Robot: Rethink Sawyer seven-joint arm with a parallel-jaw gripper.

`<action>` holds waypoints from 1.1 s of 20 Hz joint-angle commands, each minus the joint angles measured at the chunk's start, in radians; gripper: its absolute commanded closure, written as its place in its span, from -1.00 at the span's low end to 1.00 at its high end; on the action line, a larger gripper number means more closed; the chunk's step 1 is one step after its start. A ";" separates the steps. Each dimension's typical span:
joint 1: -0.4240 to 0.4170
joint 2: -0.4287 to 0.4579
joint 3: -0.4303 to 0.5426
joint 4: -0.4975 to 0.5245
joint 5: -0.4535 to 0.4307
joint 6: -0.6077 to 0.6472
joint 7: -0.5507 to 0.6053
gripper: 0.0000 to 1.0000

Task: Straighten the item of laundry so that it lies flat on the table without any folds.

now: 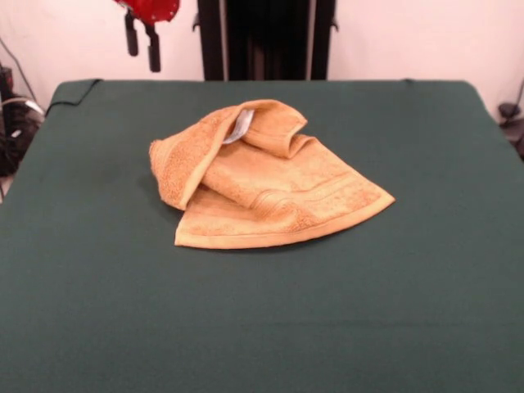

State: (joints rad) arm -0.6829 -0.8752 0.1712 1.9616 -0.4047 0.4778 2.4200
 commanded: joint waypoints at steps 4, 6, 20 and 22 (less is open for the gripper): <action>0.154 0.121 -0.139 -0.101 0.177 -0.100 0.342 -1.00; 0.179 0.140 -0.167 -0.119 0.203 -0.120 0.369 -1.00; 0.343 0.296 -0.318 -0.297 0.502 -0.133 0.436 -1.00; 0.360 0.316 -0.335 -0.315 0.532 -0.140 0.437 -1.00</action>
State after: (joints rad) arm -0.3997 -0.6567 -0.1256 1.7541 -0.0033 0.3747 2.5543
